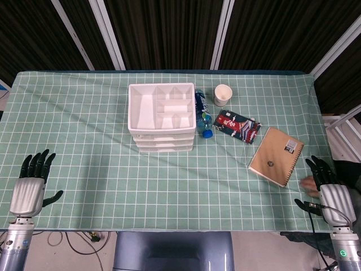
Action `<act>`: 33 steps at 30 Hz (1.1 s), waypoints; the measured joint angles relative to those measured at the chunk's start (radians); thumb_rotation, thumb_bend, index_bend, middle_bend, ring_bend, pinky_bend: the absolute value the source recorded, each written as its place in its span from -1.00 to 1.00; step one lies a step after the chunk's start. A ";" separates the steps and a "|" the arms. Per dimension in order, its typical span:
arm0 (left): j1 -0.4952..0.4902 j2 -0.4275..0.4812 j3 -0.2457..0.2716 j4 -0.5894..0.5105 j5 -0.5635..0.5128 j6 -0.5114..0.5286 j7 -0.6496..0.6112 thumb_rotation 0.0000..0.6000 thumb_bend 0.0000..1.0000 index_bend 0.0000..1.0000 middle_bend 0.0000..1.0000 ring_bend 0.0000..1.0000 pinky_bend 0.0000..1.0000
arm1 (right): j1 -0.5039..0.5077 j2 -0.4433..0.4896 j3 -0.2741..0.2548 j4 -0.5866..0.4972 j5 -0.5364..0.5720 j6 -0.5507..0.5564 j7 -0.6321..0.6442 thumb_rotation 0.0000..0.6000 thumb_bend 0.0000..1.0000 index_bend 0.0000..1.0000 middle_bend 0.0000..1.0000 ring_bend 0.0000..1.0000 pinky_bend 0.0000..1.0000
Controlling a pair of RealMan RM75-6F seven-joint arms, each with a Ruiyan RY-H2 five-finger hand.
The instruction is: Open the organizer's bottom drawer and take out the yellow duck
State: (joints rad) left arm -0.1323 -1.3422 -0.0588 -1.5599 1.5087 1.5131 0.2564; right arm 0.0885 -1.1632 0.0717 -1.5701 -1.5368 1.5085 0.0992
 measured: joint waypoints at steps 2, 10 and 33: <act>0.000 0.000 0.000 0.000 0.000 0.000 0.000 1.00 -0.97 -1.00 -1.00 -1.00 -1.00 | 0.000 0.000 0.000 0.000 0.000 0.000 0.000 1.00 -1.00 -1.00 -1.00 -1.00 -0.56; 0.000 0.001 0.000 -0.003 -0.002 -0.001 -0.001 1.00 -0.97 -1.00 -1.00 -1.00 -1.00 | 0.000 0.001 -0.001 -0.003 0.002 -0.003 -0.001 1.00 -1.00 -1.00 -1.00 -1.00 -0.56; -0.055 -0.015 -0.036 -0.061 0.013 -0.036 -0.010 1.00 -0.36 -1.00 0.51 0.58 0.81 | 0.000 0.008 0.000 -0.006 0.017 -0.016 0.014 1.00 -1.00 -1.00 -1.00 -1.00 -0.56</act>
State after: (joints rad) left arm -0.1870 -1.3572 -0.0947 -1.6210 1.5221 1.4768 0.2466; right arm 0.0882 -1.1547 0.0716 -1.5766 -1.5194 1.4922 0.1132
